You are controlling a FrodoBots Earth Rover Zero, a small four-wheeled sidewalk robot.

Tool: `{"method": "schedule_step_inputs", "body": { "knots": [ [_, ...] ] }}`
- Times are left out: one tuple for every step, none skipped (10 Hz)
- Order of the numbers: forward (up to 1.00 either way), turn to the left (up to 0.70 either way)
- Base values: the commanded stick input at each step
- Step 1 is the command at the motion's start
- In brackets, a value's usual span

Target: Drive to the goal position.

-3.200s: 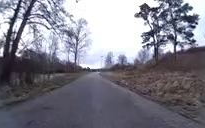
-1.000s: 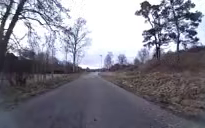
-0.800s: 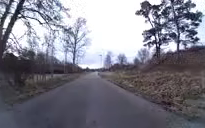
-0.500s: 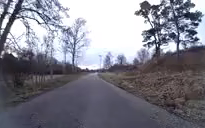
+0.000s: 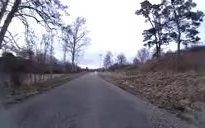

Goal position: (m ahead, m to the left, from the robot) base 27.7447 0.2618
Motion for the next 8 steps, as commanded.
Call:
{"method": "schedule_step_inputs", "body": {
  "knots": [
    [0.50,0.00],
    [0.50,0.00],
    [0.50,0.00],
    [0.50,0.00],
    [0.50,0.00],
    [0.50,0.00],
    [0.50,0.00],
    [0.50,0.00]
  ]
}}
